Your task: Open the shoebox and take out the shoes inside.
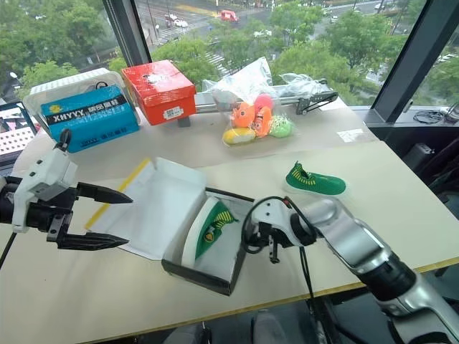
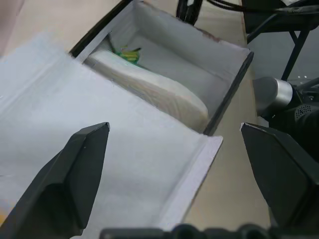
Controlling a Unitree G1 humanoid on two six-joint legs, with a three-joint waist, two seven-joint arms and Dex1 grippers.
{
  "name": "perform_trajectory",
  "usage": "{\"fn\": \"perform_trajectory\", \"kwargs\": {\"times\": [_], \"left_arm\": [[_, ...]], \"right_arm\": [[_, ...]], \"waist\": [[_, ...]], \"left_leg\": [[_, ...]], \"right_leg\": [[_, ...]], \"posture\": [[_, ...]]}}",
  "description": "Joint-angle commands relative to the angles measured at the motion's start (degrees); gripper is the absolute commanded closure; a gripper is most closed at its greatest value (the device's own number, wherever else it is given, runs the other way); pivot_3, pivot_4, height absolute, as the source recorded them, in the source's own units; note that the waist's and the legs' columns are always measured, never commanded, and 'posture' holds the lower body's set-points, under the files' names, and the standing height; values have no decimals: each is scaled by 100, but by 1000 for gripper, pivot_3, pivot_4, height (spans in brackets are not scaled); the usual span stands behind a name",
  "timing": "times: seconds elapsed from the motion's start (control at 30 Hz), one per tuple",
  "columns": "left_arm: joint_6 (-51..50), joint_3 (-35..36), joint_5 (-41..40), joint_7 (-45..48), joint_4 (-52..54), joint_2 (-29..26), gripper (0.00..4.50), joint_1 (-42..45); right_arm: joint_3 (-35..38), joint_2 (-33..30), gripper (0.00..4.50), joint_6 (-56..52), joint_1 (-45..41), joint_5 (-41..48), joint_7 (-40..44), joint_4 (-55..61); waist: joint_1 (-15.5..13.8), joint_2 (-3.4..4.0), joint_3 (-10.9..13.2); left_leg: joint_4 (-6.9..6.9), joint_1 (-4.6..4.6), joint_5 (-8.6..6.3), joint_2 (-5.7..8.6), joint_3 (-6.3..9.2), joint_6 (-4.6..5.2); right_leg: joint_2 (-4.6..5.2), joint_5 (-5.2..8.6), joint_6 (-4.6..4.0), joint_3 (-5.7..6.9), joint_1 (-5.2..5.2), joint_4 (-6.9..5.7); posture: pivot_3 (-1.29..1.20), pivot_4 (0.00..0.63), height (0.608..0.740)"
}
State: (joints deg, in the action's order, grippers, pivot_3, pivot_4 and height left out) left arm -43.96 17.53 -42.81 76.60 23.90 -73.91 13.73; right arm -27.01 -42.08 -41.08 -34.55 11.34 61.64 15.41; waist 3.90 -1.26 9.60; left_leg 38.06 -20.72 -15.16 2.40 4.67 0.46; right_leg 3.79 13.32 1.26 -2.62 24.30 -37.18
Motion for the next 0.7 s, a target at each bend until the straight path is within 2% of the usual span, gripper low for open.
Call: {"fn": "perform_trajectory", "kwargs": {"times": [0.03,0.13,0.23,0.37,0.7], "left_arm": [[93,37,33,43,-26,-113,0,151],[77,42,36,42,-11,-125,0,156],[40,93,20,52,12,-144,0,140],[-4,174,3,33,52,-155,0,83],[-66,433,0,0,137,-143,0,-153]], "right_arm": [[-275,746,4433,431,-515,-357,-238,-780],[-459,1446,4433,814,-907,-680,-433,-1660],[-527,1722,4433,1049,-1040,-856,-403,-1967],[-497,1632,4433,1069,-971,-893,-197,-1795],[41,693,4433,1015,-885,-859,150,-1106]], "waist": [[16,-2,-1],[9,-2,-1],[-9,-2,-1],[-57,-2,-1],[-127,-2,0]], "left_leg": [[1,-8,-1,-2,0,-2],[1,-35,-4,-10,-2,-9],[2,-76,-2,-9,-2,-17],[30,-128,-6,-10,-1,-22],[69,-125,-10,-15,-2,-20]], "right_leg": [[-4,-2,-2,1,8,1],[-13,-7,-10,-1,39,3],[-14,-9,-13,-1,84,-4],[-14,-13,-7,2,116,-2],[-26,-21,-3,3,97,-1]], "posture": [[0,150,740],[0,150,740],[0,150,740],[0,150,740],[0,150,740]]}}
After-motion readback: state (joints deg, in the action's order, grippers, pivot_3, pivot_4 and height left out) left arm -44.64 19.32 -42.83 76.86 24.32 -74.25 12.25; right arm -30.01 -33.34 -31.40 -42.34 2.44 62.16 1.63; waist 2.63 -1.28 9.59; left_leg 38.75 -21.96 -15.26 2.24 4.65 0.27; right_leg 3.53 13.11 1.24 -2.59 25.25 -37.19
